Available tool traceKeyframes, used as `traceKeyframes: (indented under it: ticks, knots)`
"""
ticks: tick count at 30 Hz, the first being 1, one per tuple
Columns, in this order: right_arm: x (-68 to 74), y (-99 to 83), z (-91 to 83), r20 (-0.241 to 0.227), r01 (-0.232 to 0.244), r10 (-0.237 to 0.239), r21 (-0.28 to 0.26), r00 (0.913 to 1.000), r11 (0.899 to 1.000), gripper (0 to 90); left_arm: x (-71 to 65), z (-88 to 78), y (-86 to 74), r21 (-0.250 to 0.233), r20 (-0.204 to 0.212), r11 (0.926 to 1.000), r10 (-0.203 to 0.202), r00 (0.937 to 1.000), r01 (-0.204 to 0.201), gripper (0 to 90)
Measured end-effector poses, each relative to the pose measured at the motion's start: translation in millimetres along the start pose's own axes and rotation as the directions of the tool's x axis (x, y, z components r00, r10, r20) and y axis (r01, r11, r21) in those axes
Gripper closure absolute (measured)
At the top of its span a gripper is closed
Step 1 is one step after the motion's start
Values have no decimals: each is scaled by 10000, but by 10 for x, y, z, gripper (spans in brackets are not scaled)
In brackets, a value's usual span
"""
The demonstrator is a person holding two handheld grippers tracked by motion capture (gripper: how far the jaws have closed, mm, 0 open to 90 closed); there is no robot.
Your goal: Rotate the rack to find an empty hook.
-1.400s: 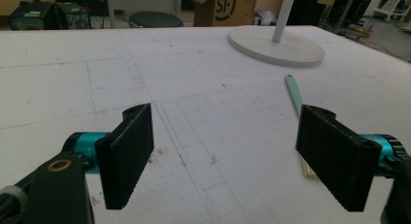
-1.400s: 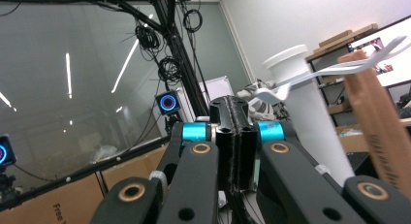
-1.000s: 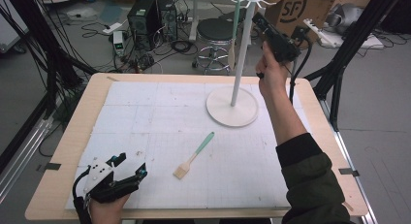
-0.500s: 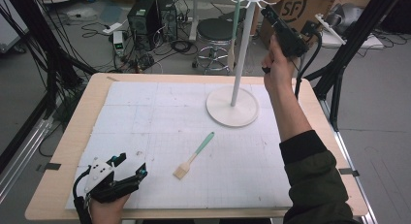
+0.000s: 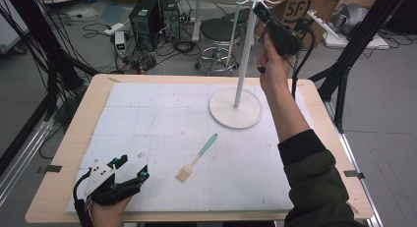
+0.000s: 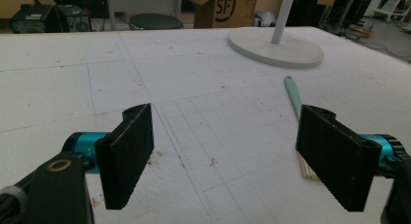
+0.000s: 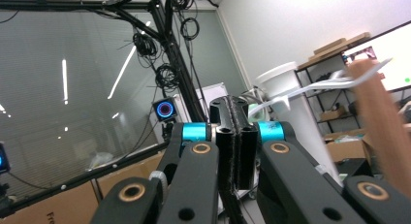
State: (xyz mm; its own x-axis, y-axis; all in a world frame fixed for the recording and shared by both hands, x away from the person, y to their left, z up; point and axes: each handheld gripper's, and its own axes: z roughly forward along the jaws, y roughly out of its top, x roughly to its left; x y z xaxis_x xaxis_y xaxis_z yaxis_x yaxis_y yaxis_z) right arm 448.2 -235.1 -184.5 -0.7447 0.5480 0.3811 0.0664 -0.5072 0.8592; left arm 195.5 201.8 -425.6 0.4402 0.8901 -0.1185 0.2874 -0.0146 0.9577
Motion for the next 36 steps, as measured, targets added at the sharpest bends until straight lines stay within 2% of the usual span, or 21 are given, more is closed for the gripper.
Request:
traceKeyframes:
  ticks: [7, 17, 21, 23, 24, 26, 29, 30, 33, 36]
  knots:
    - [49, -23, 81, -39, 106, -105, 187, 9999, 9998, 900, 4, -4, 2, -8, -20, 10000, -29, 10000, 29, 220]
    - [106, -36, 31, -84, 79, -77, 220, 9999, 9997, 893, -5, -8, 3, 8, -85, 10000, 60, 9999, -60, 220]
    - [91, -91, -41, -11, 35, -35, 238, 10000, 9997, 780, -17, -9, 3, 8, -79, 10000, 62, 9999, -62, 220]
    - [58, -120, -88, 4, 10, -10, 442, 10000, 9990, 712, -20, -7, 4, 9, -69, 9999, 111, 9999, -111, 220]
    - [50, -135, -115, 38, 12, -14, 517, 10000, 9987, 706, -21, -7, 4, 26, -66, 9999, 136, 9999, -135, 220]
    - [38, -173, -173, -169, -40, 48, 487, 9998, 9988, 700, -29, -4, 5, 42, -30, 9999, 130, 9999, -130, 220]
    - [47, -218, -245, -406, -80, 106, 639, 9991, 9979, 630, -43, 9, 1, 74, 37, 9999, 134, 9999, -134, 225]
    - [48, -232, -257, -437, -60, 90, 688, 9990, 9976, 590, -49, 16, -1, 114, 47, 9998, 167, 9998, -167, 225]
    - [81, -287, -330, -563, 63, -17, 820, 9984, 9966, 546, -63, 18, 2, 117, 68, 9997, 224, 9997, -225, 225]
    - [132, -342, -411, -442, 398, -356, 998, 9984, 9942, 494, -73, 18, 5, 105, 73, 9996, 247, 9997, -247, 227]
